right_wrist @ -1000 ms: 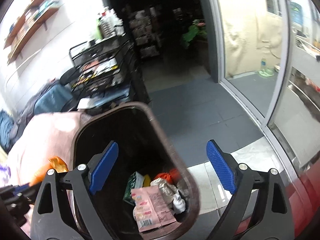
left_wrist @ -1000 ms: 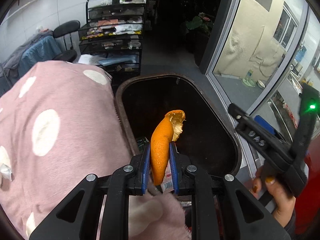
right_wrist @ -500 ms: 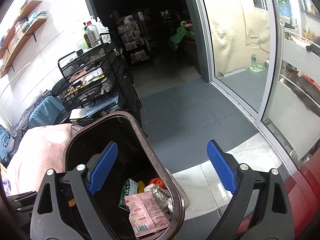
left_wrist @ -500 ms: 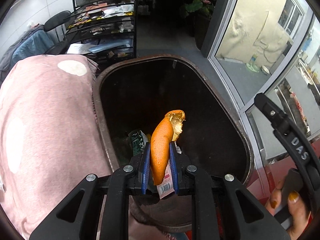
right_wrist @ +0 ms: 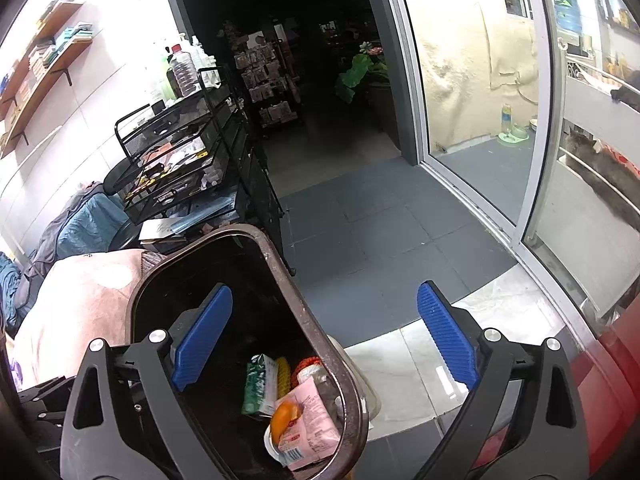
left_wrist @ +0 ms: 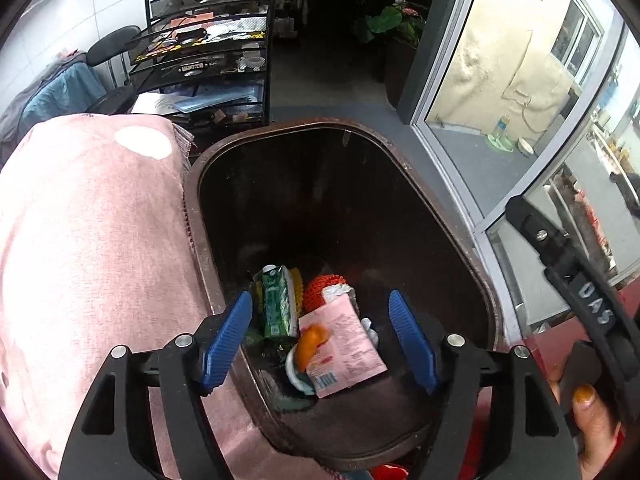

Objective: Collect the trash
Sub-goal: 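Open the right tool over the bin while the left tool releases the orange peel, then return both tools to the bed and grasp the crumpled white wrapper with the right tool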

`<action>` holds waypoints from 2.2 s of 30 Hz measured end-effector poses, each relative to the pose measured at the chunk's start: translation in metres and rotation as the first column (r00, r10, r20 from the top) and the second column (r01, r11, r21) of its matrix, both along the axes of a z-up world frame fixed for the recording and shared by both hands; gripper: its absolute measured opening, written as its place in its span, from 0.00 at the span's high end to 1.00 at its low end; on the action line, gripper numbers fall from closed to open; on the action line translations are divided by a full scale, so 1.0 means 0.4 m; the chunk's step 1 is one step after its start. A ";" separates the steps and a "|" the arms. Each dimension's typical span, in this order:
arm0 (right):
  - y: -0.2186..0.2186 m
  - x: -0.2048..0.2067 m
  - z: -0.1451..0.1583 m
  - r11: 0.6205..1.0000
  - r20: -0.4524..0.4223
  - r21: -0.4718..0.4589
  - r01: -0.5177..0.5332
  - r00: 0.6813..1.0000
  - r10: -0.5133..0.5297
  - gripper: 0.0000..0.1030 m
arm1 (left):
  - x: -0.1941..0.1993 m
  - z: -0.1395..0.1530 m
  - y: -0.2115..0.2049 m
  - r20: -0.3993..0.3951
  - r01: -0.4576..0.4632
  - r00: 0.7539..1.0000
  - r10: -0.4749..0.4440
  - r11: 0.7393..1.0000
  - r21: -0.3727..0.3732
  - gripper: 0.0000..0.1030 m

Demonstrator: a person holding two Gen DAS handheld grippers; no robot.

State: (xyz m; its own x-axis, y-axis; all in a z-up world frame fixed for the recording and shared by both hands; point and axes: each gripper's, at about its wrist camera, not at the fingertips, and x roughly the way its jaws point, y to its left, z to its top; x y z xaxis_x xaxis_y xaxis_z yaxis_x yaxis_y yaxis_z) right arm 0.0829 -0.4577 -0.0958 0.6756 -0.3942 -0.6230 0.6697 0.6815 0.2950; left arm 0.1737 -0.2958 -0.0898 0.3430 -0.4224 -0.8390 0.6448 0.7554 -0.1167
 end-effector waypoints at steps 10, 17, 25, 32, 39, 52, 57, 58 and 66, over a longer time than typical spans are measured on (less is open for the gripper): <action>0.064 0.025 0.003 0.992 0.004 -0.025 -0.122 0.993 0.122 0.09 | -0.039 0.106 0.138 0.115 -0.065 0.991 0.074 0.995 -0.076 0.25; 0.141 0.046 0.027 0.972 0.017 -0.057 -0.229 0.973 0.230 0.08 | -0.056 0.133 0.241 0.171 -0.134 0.974 0.145 0.988 -0.073 0.24; 0.244 0.061 0.059 0.934 0.025 -0.093 -0.345 0.937 0.348 0.07 | -0.064 0.145 0.375 0.207 -0.232 0.947 0.245 0.969 -0.088 0.23; 0.354 0.092 0.092 0.877 0.016 -0.108 -0.468 0.881 0.472 0.07 | -0.080 0.160 0.489 0.271 -0.321 0.904 0.331 0.943 -0.085 0.21; 0.474 0.127 0.130 0.803 0.036 -0.108 -0.586 0.805 0.592 0.05 | -0.080 0.160 0.590 0.288 -0.396 0.869 0.403 0.914 -0.087 0.21; 0.726 0.248 0.180 0.598 0.072 -0.026 -0.801 0.595 0.801 0.05 | -0.058 0.151 0.835 0.260 -0.567 0.774 0.578 0.814 -0.123 0.21; 0.848 0.301 0.178 0.498 0.046 -0.017 -0.867 0.497 0.866 0.05 | -0.052 0.151 0.945 0.245 -0.647 0.714 0.656 0.752 -0.128 0.21; 0.877 0.312 0.178 0.475 0.032 -0.020 -0.880 0.475 0.880 0.05 | -0.050 0.152 0.970 0.240 -0.663 0.700 0.673 0.737 -0.131 0.21; 1.046 0.389 0.166 0.325 -0.044 -0.002 -0.946 0.325 0.945 0.05 | -0.022 0.154 1.157 0.201 -0.787 0.575 0.793 0.604 -0.129 0.21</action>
State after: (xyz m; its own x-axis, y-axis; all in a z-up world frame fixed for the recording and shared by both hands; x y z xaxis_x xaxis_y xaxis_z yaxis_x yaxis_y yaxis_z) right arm 0.2386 -0.0391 -0.0293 0.5845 0.4834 -0.6517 -0.4229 0.8670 0.2637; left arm 0.1648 0.1670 -0.0280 0.7175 0.0872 -0.6911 -0.1973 0.9770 -0.0815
